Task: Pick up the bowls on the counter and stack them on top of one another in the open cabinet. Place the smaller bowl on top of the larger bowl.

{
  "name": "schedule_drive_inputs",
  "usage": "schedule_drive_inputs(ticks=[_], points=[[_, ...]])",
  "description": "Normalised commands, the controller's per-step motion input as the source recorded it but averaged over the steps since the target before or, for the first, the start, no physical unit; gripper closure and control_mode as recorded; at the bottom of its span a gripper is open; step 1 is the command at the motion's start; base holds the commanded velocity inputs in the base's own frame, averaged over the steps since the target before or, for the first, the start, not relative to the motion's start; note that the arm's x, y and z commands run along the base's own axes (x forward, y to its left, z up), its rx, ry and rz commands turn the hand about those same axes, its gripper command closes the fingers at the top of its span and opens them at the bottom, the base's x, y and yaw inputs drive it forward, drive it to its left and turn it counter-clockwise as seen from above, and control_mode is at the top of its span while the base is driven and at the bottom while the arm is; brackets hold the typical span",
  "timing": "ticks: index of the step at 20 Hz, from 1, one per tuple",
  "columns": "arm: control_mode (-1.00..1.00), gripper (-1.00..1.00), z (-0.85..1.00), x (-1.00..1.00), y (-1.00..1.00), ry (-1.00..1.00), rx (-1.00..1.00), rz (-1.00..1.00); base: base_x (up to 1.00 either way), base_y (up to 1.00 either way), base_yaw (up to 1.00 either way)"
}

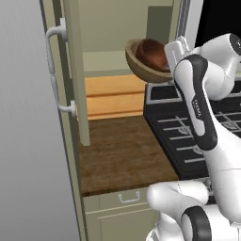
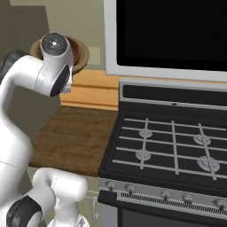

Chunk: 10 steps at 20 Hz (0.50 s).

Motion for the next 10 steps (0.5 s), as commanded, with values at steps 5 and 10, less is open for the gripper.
schedule_drive_inputs(ticks=[5, 10], points=[[-1.0, 1.0, 0.15, 0.51, 0.29, 0.0, -0.14, -0.09, 0.0, 0.0, 0.0], [-1.0, 1.0, 0.0, 0.63, 0.15, 0.02, -0.1, -0.03, 0.0, 0.0, 0.0]])
